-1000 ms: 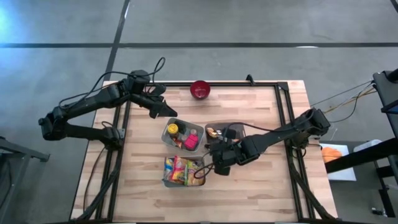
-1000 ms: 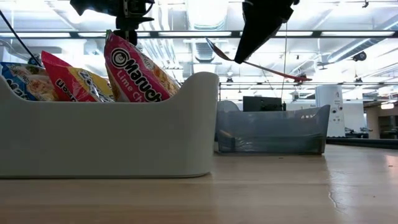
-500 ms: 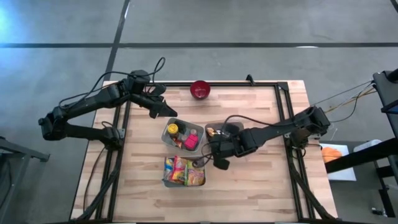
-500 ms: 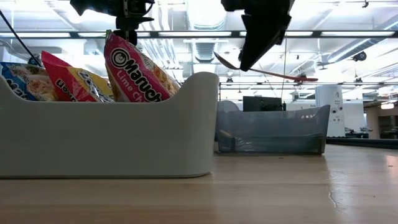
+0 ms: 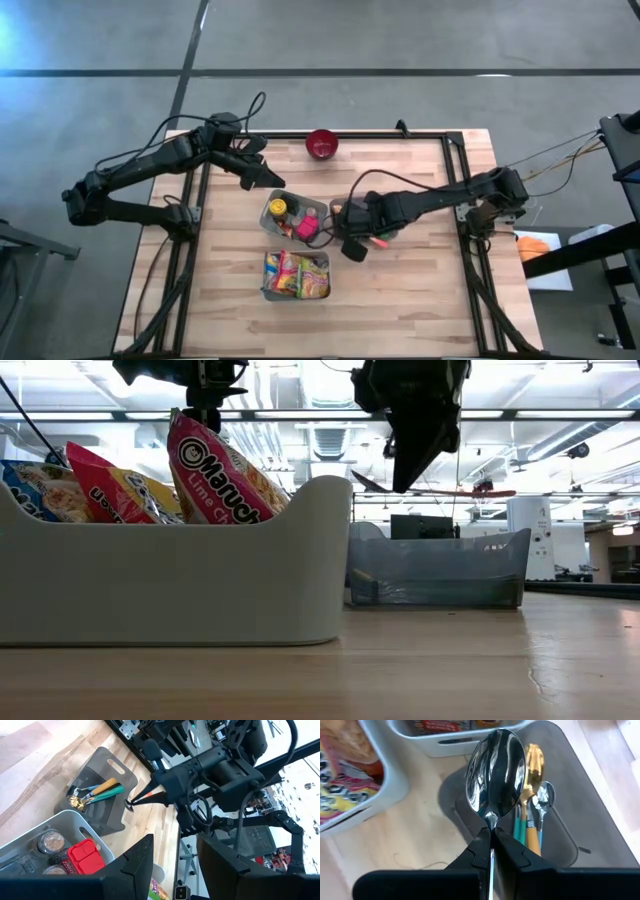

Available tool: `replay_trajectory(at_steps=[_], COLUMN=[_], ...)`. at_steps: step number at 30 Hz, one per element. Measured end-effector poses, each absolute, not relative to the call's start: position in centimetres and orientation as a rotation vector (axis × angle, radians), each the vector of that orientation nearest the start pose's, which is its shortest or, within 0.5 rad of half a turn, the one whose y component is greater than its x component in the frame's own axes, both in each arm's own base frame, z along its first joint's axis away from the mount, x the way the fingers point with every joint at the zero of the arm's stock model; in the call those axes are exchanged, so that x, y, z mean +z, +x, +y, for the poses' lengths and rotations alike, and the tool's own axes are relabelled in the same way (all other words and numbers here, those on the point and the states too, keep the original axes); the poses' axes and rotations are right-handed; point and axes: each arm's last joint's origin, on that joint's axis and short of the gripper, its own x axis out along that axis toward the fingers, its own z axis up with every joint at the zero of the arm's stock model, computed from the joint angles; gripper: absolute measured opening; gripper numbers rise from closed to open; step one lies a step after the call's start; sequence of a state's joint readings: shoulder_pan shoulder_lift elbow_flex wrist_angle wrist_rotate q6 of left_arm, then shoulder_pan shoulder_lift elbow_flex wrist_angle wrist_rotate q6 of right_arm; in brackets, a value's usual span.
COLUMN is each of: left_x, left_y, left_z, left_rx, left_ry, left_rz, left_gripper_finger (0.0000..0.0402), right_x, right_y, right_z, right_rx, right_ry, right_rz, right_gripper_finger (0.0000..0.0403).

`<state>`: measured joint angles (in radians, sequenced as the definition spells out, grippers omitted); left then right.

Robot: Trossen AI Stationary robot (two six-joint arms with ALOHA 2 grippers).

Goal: Pick & Place Food Item
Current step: Put the orange spoon into the black bin

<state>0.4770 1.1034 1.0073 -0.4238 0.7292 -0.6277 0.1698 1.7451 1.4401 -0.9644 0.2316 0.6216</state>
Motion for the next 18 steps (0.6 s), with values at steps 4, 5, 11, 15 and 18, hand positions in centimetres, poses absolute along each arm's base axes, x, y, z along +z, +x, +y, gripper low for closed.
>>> replay_trajectory(at_steps=[4,5,11,15,18], left_x=[33.1,33.1,33.1,33.1,33.1], left_y=[21.2,21.2,21.2,21.2,21.2], left_z=[8.8,8.8,8.8,8.8,8.8], left_rx=[-0.105,-0.105,-0.105,-0.105,-0.105], left_ry=[-0.91,-0.91,-0.91,-0.91,-0.91], left_rz=[0.5,0.5,0.5,0.5,0.5], left_gripper_finger=[0.0152,0.0152,0.0152,0.0152,0.0152], right_x=[24.9,24.6,23.9,23.3,22.5], right_y=[34.1,34.0,33.9,33.7,33.5], right_z=[4.3,4.2,2.6,1.3,0.4], right_rx=[-0.452,-0.452,-0.43,-0.424,-0.424], right_ry=[0.298,0.305,0.346,0.378,0.4], right_rz=[1.191,1.2,1.243,1.276,1.298], right_gripper_finger=[0.0008,0.0008,0.0008,0.0008,0.0008])
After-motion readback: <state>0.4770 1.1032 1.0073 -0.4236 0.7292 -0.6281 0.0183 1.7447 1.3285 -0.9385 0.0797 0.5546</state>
